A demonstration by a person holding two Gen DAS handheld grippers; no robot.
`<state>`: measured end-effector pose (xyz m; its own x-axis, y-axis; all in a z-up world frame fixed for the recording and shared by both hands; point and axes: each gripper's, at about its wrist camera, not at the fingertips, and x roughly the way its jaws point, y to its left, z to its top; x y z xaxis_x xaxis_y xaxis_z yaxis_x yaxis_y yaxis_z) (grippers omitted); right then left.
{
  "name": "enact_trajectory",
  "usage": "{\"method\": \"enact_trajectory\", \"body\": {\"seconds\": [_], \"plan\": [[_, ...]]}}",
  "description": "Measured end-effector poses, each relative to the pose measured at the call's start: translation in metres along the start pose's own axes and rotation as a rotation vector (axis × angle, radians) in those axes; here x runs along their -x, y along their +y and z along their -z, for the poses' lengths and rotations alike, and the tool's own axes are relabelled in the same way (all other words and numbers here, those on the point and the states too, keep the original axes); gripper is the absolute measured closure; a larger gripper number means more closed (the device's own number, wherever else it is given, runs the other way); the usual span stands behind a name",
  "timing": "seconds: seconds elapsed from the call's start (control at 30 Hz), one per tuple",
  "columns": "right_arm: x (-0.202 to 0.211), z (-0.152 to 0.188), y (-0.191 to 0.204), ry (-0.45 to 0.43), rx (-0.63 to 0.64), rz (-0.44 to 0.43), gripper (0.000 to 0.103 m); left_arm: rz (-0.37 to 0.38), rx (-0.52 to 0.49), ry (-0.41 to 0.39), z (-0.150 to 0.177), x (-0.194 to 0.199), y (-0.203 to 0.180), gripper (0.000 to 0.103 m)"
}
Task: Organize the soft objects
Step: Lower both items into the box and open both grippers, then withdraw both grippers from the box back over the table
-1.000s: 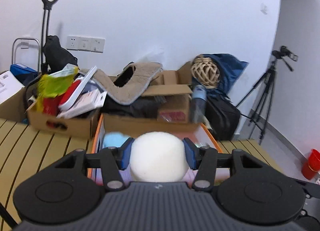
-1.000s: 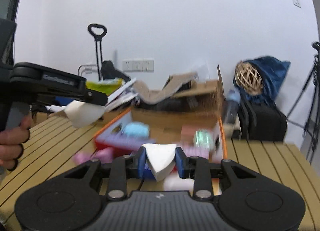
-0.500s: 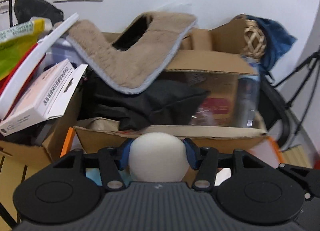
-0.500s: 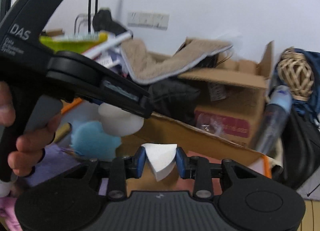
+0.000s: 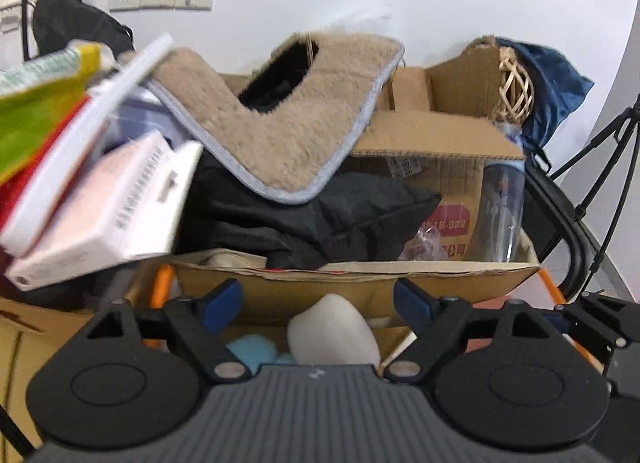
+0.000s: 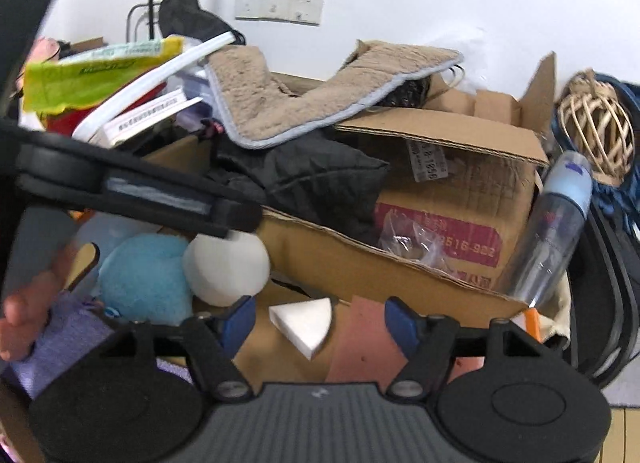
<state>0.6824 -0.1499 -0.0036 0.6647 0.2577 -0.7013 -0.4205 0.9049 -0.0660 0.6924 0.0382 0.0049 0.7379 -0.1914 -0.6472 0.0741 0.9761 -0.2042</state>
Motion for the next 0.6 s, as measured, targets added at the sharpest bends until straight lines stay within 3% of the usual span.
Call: {"method": "enact_trajectory", "body": {"seconds": [0.23, 0.37, 0.47, 0.6], "plan": [[0.066, 0.007, -0.021, -0.030, -0.084, 0.029, 0.032, -0.043, -0.091, -0.095, 0.011, 0.085, -0.005, 0.017], [0.130, 0.020, -0.020, -0.144, -0.121, 0.081, 0.032, -0.086, -0.117, -0.216, 0.028, 0.153, -0.017, 0.016], [0.186, 0.041, -0.009, -0.235, -0.131, 0.107, 0.029, -0.094, -0.129, -0.308, 0.055, 0.214, -0.026, 0.012], [0.259, 0.081, 0.017, -0.309, -0.113, 0.126, 0.025, -0.085, -0.133, -0.371, 0.104, 0.290, -0.038, 0.012]]}}
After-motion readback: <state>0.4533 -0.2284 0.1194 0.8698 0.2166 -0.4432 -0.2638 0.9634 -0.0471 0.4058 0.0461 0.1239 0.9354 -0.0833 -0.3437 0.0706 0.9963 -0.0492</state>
